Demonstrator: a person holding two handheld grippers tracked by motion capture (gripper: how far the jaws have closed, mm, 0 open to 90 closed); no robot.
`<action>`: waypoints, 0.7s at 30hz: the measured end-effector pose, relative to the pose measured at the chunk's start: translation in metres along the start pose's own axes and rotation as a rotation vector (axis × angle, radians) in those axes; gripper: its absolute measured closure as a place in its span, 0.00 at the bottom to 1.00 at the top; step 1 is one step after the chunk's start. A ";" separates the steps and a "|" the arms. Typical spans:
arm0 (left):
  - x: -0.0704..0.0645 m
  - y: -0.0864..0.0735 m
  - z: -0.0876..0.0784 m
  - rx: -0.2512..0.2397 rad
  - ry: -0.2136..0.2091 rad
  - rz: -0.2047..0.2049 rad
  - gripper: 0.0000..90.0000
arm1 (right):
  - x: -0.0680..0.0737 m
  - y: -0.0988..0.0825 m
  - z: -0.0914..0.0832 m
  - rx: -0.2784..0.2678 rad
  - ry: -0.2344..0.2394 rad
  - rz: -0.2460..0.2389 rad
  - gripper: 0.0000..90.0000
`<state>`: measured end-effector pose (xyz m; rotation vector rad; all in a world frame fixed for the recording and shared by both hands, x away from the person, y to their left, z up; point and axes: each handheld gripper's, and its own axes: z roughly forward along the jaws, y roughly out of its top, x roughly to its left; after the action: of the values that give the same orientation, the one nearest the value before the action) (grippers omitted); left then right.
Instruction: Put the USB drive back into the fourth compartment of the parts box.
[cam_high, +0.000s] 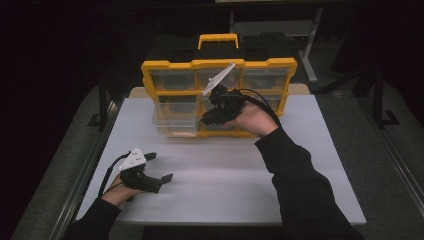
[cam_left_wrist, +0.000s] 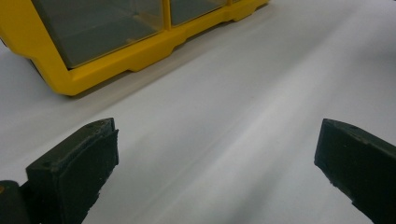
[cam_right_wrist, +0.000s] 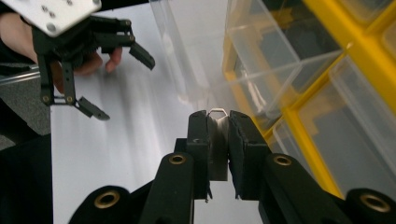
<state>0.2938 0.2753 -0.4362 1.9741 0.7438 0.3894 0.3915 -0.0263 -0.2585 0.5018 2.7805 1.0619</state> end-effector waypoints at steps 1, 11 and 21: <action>0.000 0.000 0.000 0.000 0.000 0.000 0.00 | 0.000 0.003 -0.001 -0.004 -0.001 0.003 0.87; 0.000 0.000 0.000 0.001 0.000 0.000 0.00 | -0.006 0.023 -0.007 -0.027 -0.008 -0.002 0.87; 0.001 0.000 0.000 -0.001 0.000 -0.004 0.00 | -0.010 0.044 0.001 -0.044 0.000 -0.004 0.87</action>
<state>0.2940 0.2760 -0.4362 1.9714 0.7471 0.3869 0.4128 0.0016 -0.2299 0.4912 2.7501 1.1188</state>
